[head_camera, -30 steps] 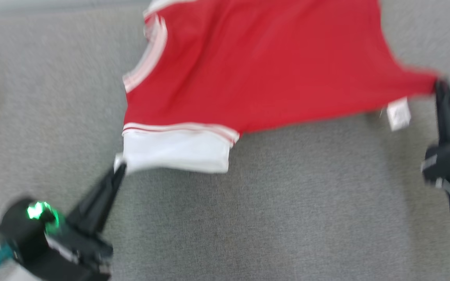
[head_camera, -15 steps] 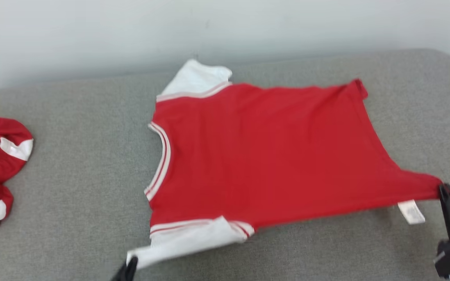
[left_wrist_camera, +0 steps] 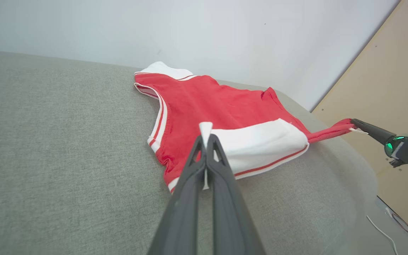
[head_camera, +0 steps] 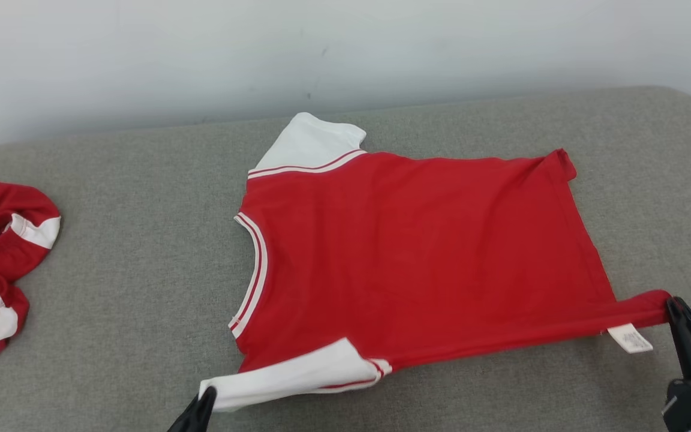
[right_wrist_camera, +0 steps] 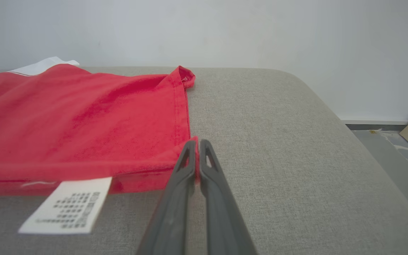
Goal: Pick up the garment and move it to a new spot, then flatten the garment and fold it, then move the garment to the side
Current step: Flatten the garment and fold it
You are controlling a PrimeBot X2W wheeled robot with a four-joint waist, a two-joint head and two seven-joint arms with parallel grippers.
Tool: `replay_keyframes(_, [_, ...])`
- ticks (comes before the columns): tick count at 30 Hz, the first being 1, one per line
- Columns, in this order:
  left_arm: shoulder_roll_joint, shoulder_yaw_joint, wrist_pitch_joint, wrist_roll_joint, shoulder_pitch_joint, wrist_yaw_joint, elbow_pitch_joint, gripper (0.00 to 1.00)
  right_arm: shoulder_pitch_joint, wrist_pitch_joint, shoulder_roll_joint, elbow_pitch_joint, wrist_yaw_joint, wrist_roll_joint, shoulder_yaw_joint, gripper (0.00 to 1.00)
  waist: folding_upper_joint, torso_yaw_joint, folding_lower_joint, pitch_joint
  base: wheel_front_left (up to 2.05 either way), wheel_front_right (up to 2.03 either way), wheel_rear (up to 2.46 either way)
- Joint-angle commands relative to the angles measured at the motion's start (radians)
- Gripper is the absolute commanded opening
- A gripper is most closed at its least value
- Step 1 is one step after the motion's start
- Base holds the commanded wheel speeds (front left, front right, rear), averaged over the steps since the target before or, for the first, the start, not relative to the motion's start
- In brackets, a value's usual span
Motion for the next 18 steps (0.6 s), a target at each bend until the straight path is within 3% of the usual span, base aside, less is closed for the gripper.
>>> replay_keyframes(1, [-0.001, -0.007, 0.007, -0.002, -0.036, -0.012, 0.026, 0.00, -0.030, 0.008, 0.012, 0.023, -0.001, -0.009, 0.008, 0.00, 0.0001, -0.002, 0.0000, 0.012, 0.00, 0.00, 0.00])
replay_keyframes(11, [-0.050, -0.030, -0.015, 0.026, -0.270, -0.068, 0.222, 0.00, -0.244, -0.033, 0.064, 0.251, -0.001, -0.014, 0.080, 0.00, 0.0001, 0.008, 0.0000, 0.061, 0.00, 0.00, 0.00])
replay_keyframes(18, [-0.068, -0.052, -0.050, 0.104, -0.418, -0.097, 0.359, 0.00, -0.376, -0.080, 0.078, 0.384, -0.001, -0.027, 0.100, 0.00, 0.0001, 0.011, 0.0000, 0.111, 0.00, 0.00, 0.00])
